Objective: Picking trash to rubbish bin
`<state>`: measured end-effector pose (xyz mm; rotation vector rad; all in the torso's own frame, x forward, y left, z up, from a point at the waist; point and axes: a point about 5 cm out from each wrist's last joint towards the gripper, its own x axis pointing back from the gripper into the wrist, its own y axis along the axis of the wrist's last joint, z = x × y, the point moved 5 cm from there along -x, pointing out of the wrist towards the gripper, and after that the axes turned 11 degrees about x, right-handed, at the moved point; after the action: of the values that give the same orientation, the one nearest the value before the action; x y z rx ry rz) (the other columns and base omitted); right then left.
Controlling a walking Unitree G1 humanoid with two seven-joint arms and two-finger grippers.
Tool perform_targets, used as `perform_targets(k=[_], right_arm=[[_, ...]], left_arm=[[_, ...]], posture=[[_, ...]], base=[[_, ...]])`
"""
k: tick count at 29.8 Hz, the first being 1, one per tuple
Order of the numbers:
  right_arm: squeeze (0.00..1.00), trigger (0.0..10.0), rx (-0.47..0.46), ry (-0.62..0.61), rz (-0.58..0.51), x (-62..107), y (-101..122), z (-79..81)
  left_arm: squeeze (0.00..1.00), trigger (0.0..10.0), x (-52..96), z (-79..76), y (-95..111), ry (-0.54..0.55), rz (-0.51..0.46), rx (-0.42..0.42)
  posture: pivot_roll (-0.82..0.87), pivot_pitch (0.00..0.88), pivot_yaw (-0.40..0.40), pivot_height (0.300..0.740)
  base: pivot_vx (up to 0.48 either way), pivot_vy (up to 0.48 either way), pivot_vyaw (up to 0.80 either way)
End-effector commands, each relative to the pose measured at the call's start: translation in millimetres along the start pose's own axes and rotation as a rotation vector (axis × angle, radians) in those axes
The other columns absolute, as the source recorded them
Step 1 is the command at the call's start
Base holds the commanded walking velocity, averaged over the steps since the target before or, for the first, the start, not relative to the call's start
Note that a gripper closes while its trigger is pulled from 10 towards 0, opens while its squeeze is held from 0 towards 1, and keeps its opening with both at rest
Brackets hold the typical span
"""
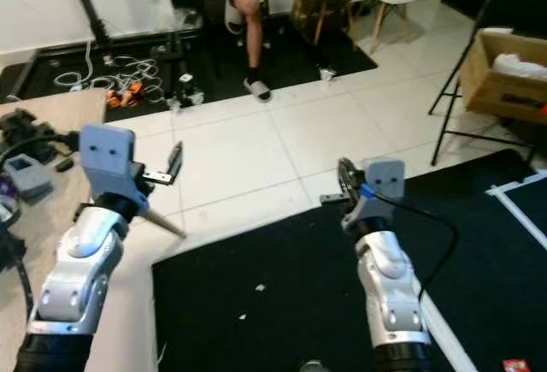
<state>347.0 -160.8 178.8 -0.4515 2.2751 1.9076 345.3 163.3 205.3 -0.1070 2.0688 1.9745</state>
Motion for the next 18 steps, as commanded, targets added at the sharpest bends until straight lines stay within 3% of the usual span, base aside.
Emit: perform_targets(k=[1,11,18], right_arm=[[0.00,10.0,-0.013,0.009,0.012,3.3,-3.7,4.0],[0.00,10.0,-0.015,-0.002,0.014,4.2,-5.3,8.1],[0.00,10.0,-0.025,-0.016,0.016,6.1,-6.7,11.0]], left_arm=[[0.00,10.0,2.4,0.0,-8.8,0.002,0.030,-0.008],[0.00,10.0,-1.4,-2.6,-11.3,-0.032,0.037,-0.033],[0.00,10.0,-3.1,6.7,-12.8,0.002,0.036,-0.006]], posture=[[0.02,0.119,0.071,0.740],[0.04,0.123,0.111,0.740],[0.02,0.117,0.111,0.740]], base=[[0.000,0.000,-0.52],[0.000,0.000,-0.53],[0.000,0.000,-0.52]])
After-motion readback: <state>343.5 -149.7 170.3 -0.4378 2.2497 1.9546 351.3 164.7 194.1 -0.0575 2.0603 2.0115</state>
